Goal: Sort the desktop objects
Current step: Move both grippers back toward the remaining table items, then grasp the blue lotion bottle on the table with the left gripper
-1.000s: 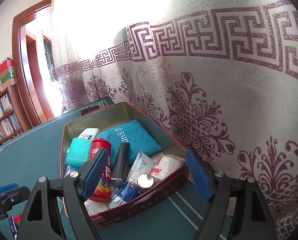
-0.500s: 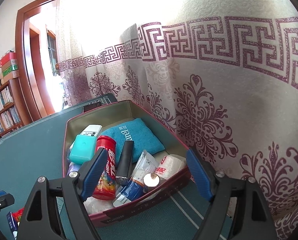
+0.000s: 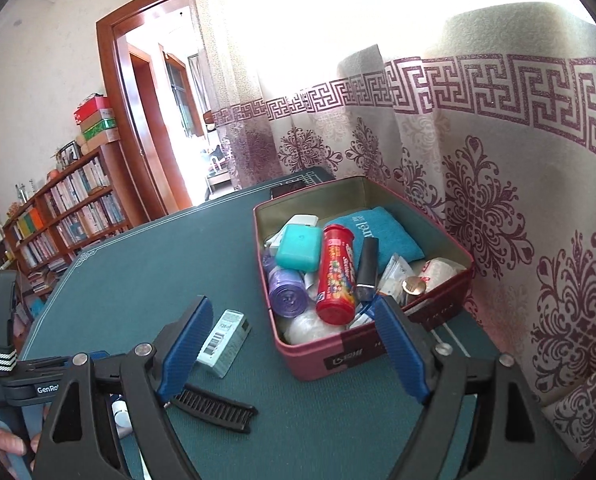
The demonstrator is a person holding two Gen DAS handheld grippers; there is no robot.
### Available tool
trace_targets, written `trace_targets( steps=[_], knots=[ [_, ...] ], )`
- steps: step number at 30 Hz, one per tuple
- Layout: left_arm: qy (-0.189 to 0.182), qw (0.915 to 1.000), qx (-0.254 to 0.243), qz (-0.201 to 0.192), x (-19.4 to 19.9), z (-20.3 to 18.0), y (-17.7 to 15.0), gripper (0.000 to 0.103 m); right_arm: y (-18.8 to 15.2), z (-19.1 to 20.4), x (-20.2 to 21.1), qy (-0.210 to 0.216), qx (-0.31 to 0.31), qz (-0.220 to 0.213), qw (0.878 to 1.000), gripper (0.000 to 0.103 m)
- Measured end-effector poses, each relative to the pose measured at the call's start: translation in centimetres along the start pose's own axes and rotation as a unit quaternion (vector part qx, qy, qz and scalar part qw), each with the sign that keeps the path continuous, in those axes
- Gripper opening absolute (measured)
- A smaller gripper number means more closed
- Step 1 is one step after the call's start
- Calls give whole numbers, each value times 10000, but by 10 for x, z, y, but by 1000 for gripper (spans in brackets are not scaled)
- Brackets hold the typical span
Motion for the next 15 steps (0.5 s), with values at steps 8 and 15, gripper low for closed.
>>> trace_targets(
  steps=[8,15],
  knots=[
    [215,9996,163,119,8,5,-18,58,-29,41,-1,560,420,480,9964,88],
    [155,9980,577,209,6,21,-17,66,-44,61,-8,817,737,821,9905,88]
  ],
)
Point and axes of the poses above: each gripper's, at about its wrist camera, not at the fingertips, and x roughly against the way its jaws point, z to its left, y to its top, the point moved 5 cm from there along -x, roughly the way its jaws point
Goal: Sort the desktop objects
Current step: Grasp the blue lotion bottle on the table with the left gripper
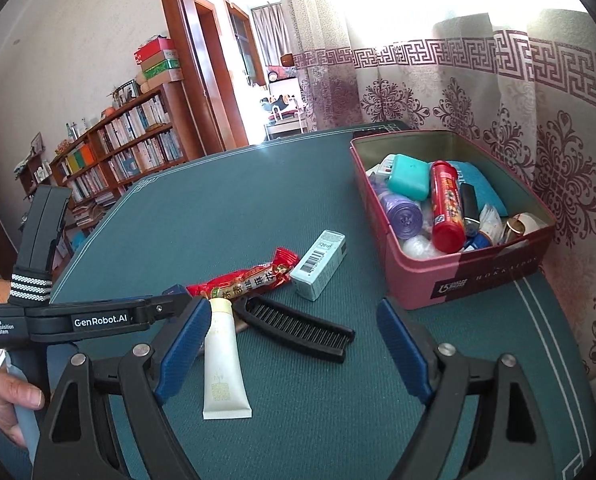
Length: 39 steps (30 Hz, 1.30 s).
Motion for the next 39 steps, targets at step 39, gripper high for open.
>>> trace_targets(
  steps=[39],
  knots=[
    [665,9972,-249,239,-15,4,3,73,-10,17,-17,364,101,608,9974,88]
  ],
)
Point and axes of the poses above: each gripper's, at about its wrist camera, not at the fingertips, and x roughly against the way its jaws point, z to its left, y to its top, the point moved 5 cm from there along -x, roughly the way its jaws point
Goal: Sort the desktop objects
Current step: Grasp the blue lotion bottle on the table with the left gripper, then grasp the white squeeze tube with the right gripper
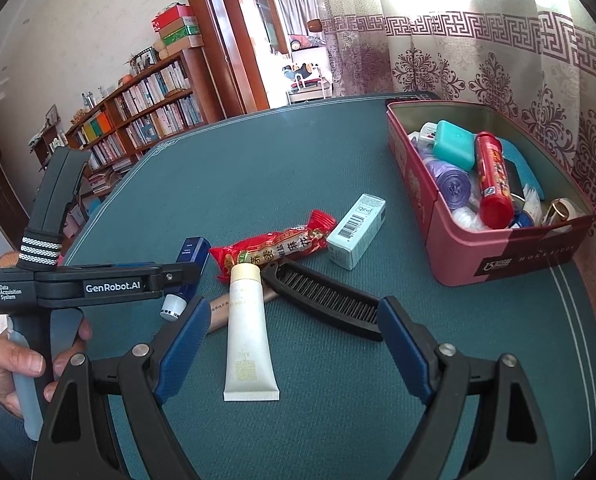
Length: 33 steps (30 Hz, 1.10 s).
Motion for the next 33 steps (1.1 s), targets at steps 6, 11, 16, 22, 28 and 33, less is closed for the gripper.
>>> trace_targets(
  steps=[6,11,16,22,28,33],
  knots=[
    [183,9995,-104,-235,4,-1,0,31,-1,0,-8,28,-11,195,9998,88],
    [64,9994,73,-331,10,4,-3,31,-2,11,-15,50,240,389,9989,88],
    [158,9982,104,-572,22,10,-3,31,-3,21,-34,36,530,799,9954,68],
    [98,9979,172,-615,17,12,0,31,-1,27,-54,73,675,1100,9916,52],
    [48,9981,158,-598,13,10,-1,31,-2,25,-67,230,635,1314,9890,36],
    [72,9981,151,-601,12,10,-1,31,-2,21,-56,366,526,1053,9924,30]
  ],
)
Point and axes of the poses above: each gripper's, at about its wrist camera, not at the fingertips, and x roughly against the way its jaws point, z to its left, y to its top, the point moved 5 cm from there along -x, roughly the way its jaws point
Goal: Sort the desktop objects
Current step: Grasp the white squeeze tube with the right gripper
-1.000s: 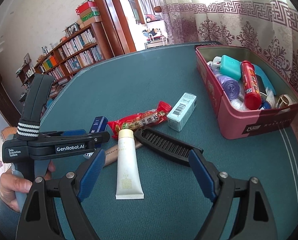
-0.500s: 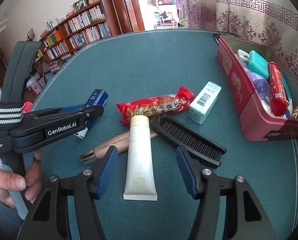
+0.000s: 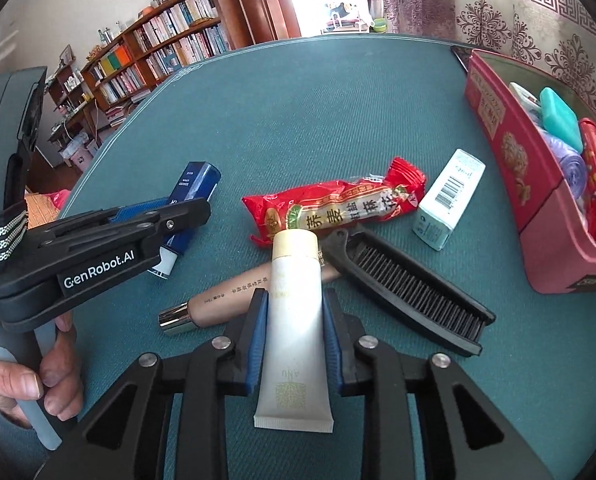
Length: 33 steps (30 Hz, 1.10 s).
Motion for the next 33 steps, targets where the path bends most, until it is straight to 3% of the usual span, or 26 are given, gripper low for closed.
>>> trace_targets(
  steps=[5,8,12,16,19,24,29,33],
  knots=[
    [42,10000,9,-88,6,1,1,31,1,-8,24,45,-210,-448,9988,29],
    [26,9998,-43,-167,12,-2,3,31,5,-18,46,29,-399,-792,9961,16],
    [-67,9998,-94,-183,15,-7,4,31,11,-35,66,-191,-529,-1076,9926,16],
    [-30,9998,-101,-152,15,-6,2,31,9,-38,59,18,-611,-811,9948,16],
    [-31,9999,-93,-104,13,-6,0,31,1,-33,49,162,-609,-596,9962,27],
    [-86,9998,-161,-97,13,-7,-3,32,-2,-17,28,137,-296,-185,9993,27],
    [-139,9997,-157,-84,13,-6,-4,32,0,-8,14,-314,100,63,9994,28],
    [-175,9997,-184,-66,13,-7,-5,32,0,-4,-4,-399,305,390,9980,34]
  ],
)
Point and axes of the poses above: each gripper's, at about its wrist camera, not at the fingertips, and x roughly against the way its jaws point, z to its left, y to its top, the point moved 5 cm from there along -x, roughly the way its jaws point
